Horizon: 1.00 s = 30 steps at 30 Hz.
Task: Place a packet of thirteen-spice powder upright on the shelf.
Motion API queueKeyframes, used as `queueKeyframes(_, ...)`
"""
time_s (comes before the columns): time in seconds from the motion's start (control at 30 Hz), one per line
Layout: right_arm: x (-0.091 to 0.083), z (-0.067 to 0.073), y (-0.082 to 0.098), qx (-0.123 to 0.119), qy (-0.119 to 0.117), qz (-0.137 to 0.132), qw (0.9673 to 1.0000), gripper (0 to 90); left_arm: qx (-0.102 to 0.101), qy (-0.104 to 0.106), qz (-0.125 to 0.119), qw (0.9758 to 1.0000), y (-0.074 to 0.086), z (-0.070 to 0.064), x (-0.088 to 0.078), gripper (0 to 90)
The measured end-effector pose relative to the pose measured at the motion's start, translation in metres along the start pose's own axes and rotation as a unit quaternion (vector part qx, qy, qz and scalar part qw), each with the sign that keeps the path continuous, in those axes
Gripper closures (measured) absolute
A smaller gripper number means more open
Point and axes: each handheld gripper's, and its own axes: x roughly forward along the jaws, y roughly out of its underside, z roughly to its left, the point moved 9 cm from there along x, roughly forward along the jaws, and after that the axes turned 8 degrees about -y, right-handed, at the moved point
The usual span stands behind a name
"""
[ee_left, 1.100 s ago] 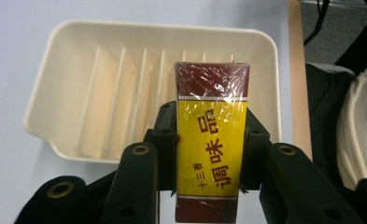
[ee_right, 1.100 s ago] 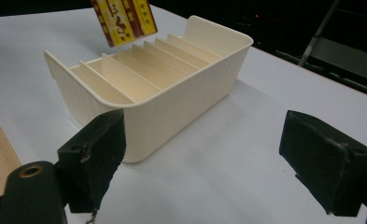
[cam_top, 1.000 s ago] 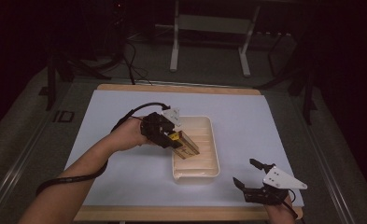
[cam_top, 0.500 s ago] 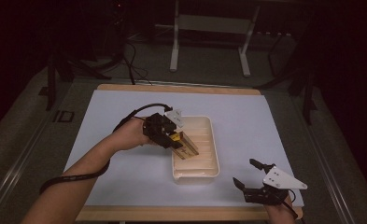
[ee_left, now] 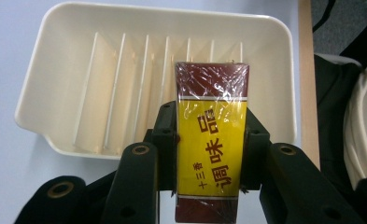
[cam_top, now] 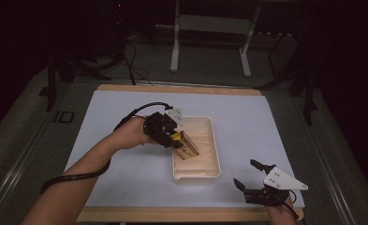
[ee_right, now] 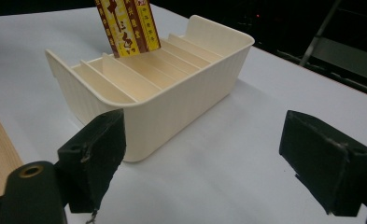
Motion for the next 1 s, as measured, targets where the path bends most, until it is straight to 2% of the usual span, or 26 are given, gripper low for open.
queueKeyframes(0.2,0.000,0.000,0.000,0.000,-0.001,0.000,1.0000,14.6,0.019,-0.004,0.014,0.9997,0.002,-0.005,0.007,67.6)
queueKeyframes(0.5,0.000,0.000,0.000,0.001,0.000,-0.001,1.0000,14.7,0.036,-0.003,0.035,0.9987,0.002,-0.009,0.019,67.6)
queueKeyframes(0.77,0.000,0.000,0.000,0.002,-0.001,-0.001,1.0000,14.6,0.047,-0.003,0.066,0.9967,0.002,-0.011,0.038,67.4)
queueKeyframes(0.87,-0.001,0.000,0.000,0.002,-0.001,-0.002,1.0000,14.6,0.045,0.000,0.066,0.9968,0.000,-0.012,0.044,67.4)
queueKeyframes(1.0,-0.001,-0.001,0.000,0.003,-0.002,-0.003,1.0000,14.6,0.038,0.003,0.044,0.9983,-0.004,-0.012,0.049,67.0)
